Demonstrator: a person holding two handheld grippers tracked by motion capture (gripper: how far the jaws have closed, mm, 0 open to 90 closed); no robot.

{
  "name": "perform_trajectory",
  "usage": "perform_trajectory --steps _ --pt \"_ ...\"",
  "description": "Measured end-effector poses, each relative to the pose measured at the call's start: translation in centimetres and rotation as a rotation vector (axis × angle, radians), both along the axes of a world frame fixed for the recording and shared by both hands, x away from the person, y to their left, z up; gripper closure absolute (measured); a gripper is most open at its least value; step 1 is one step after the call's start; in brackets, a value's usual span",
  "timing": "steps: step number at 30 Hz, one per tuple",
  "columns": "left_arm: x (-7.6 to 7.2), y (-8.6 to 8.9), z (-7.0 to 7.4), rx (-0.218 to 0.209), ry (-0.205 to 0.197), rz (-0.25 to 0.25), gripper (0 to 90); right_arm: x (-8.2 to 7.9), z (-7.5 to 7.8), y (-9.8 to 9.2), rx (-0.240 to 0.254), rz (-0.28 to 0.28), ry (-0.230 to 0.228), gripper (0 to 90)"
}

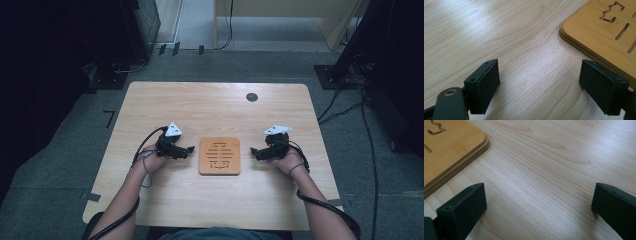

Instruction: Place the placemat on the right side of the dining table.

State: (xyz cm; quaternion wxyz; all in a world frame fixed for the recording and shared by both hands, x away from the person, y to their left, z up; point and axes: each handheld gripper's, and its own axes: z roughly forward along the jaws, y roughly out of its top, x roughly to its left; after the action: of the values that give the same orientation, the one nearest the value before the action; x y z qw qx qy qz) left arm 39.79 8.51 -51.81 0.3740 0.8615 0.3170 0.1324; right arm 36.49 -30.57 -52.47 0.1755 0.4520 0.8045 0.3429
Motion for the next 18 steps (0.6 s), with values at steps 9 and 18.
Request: perform_trajectory --steps 9,18 --pt "0.02 -0.15 -0.03 0.000 0.000 0.005 13.7 0.04 -0.01 0.00 -0.001 0.002 -0.002 0.0" --pt "0.14 -0.27 -0.04 0.006 0.005 -0.007 10.9 0.04 -0.01 0.06 -0.001 -0.005 -0.004 0.0"
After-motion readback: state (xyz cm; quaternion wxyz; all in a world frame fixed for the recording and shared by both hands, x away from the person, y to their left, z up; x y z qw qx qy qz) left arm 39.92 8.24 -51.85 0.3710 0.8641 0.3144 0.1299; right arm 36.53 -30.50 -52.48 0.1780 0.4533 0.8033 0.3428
